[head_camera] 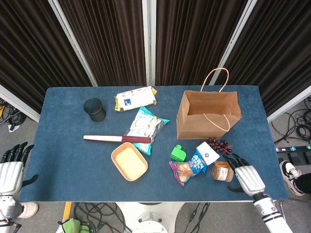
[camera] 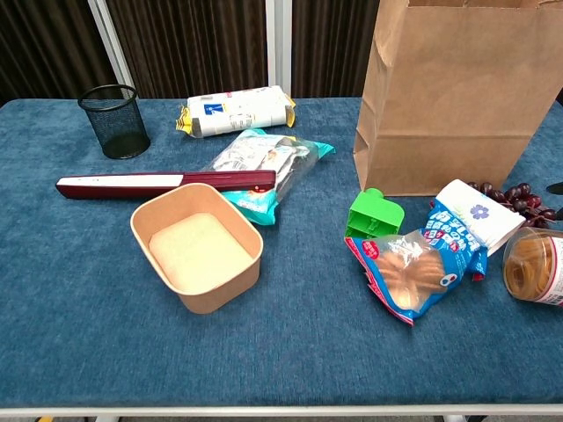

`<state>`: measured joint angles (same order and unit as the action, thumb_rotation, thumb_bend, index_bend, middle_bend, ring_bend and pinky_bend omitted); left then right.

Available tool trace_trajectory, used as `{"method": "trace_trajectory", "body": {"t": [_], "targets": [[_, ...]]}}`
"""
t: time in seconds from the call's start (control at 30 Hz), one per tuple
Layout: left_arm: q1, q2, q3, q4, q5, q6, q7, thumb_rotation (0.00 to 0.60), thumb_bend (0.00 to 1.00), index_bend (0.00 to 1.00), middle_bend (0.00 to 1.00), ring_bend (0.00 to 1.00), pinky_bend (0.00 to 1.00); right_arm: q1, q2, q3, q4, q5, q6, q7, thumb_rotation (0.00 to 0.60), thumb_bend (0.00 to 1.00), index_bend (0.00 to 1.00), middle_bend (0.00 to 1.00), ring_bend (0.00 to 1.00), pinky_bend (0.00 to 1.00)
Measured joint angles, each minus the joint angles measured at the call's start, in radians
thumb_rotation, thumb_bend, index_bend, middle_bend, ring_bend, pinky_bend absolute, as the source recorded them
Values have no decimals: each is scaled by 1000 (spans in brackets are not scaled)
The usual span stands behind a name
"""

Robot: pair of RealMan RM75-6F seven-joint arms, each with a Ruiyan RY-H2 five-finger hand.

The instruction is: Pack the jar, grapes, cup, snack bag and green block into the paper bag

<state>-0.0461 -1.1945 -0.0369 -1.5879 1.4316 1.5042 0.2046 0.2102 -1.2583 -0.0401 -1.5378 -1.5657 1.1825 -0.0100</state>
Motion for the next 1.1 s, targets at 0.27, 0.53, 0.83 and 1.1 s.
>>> {"method": "trace_trajectory", "body": {"t": [0.27,0.53,0.83,1.1], "targets": [[-1,-2,0,7,-7,-11,-10,600,67,204,197,135,182,17,-63,7,68,21,-23,13,600,60,0,206,10,196],[3,-4,1,14,-11,-13,-20,600,67,206,197,135,182,18,-133,15,150,20,8,21,600,229,280,395,170,392],[3,-4,-3,13,-5,-4,-12,600,66,208,197,135,182,18,-46,29,78,-22,95,75,600,257,374,435,206,440],[1,6,-3,-2,0,-5,-7,600,67,208,197,136,182,36,181,98,-88,-67,204,174,600,257,379,436,206,445]]}}
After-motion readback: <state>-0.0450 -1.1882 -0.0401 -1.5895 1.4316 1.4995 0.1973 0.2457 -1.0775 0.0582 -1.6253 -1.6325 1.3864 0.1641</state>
